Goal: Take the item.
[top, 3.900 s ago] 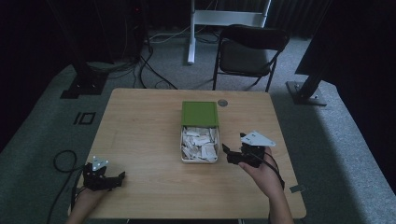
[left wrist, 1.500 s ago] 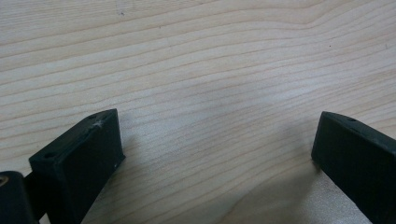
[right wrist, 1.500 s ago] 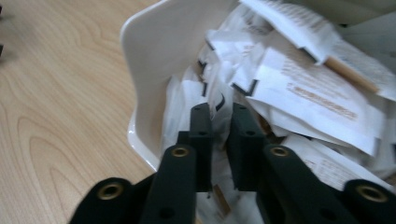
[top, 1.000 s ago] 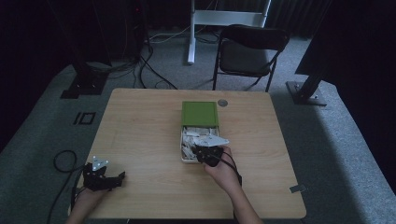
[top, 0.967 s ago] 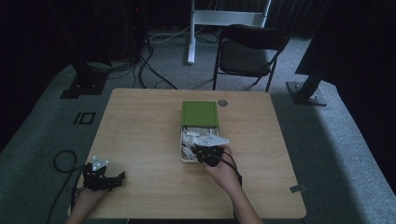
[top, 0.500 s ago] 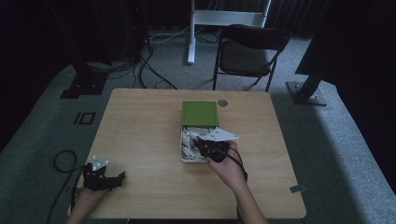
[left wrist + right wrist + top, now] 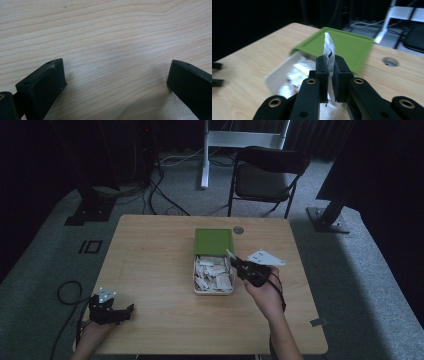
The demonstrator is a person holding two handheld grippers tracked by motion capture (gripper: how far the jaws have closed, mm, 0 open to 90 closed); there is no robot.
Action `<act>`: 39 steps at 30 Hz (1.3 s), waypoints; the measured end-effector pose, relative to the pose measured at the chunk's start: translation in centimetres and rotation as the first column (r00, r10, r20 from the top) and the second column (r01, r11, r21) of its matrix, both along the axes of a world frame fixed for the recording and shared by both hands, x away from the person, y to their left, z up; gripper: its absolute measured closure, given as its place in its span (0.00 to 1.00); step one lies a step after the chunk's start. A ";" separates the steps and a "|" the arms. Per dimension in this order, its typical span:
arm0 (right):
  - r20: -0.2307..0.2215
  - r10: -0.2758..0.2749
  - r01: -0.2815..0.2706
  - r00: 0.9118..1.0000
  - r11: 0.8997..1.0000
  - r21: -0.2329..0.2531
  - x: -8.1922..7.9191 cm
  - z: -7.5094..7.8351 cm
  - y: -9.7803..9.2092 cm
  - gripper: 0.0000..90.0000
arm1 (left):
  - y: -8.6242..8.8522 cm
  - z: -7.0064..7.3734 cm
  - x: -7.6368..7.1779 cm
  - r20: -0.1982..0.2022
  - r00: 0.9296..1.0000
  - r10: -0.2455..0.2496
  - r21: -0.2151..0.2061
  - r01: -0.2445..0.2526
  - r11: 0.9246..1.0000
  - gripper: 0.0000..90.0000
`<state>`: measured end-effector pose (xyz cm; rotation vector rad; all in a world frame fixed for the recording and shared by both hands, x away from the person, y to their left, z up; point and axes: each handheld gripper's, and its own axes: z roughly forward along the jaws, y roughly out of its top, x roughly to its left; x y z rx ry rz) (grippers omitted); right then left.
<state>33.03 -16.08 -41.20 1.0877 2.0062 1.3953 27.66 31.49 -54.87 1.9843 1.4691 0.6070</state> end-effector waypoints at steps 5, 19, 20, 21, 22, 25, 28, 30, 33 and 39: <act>-0.019 -0.058 0.058 0.998 0.998 -0.009 0.7 -0.5 -2.2 0.94 | 0.0 0.0 0.0 0.001 1.000 0.001 0.000 -0.001 1.000 0.03; -0.090 -0.181 0.178 0.979 0.983 -0.036 3.5 -3.7 -6.1 0.94 | 0.0 0.0 0.0 0.000 1.000 0.001 -0.001 -0.001 1.000 0.03; -0.093 -0.188 0.186 0.978 0.982 -0.039 3.7 -3.9 -6.3 0.94 | 0.0 0.0 0.0 0.000 1.000 0.001 -0.001 -0.001 1.000 0.03; -0.096 -0.201 0.198 0.975 0.979 -0.043 4.1 -4.2 -6.5 0.94 | 0.0 0.0 0.0 0.000 1.000 0.001 -0.001 -0.001 1.000 0.03; -0.098 -0.207 0.203 0.974 0.978 -0.044 4.3 -4.4 -6.5 0.94 | 0.0 0.0 0.0 0.000 1.000 0.001 -0.001 -0.001 1.000 0.03; -0.106 -0.226 0.222 0.968 0.974 -0.049 4.9 -5.0 -6.8 0.94 | 0.0 0.0 0.0 0.000 1.000 0.001 -0.001 -0.001 1.000 0.03; -0.114 -0.250 0.245 0.961 0.968 -0.061 5.6 -5.7 -7.1 0.94 | 0.0 0.0 0.0 0.000 1.000 0.001 -0.001 -0.001 1.000 0.03; -0.110 -0.266 0.259 0.958 0.963 -0.076 6.0 -6.3 -7.3 0.94 | 0.0 0.0 0.0 0.000 1.000 0.001 -0.001 -0.001 1.000 0.03; -0.121 -0.285 0.276 0.951 0.958 -0.083 6.6 -7.1 -7.6 0.94 | 0.0 0.0 0.0 0.000 1.000 0.001 -0.001 -0.001 1.000 0.03; -0.126 -0.334 0.326 0.934 0.942 -0.076 8.3 -8.3 -8.3 0.94 | 0.0 0.0 0.0 0.000 1.000 0.001 -0.001 -0.001 1.000 0.03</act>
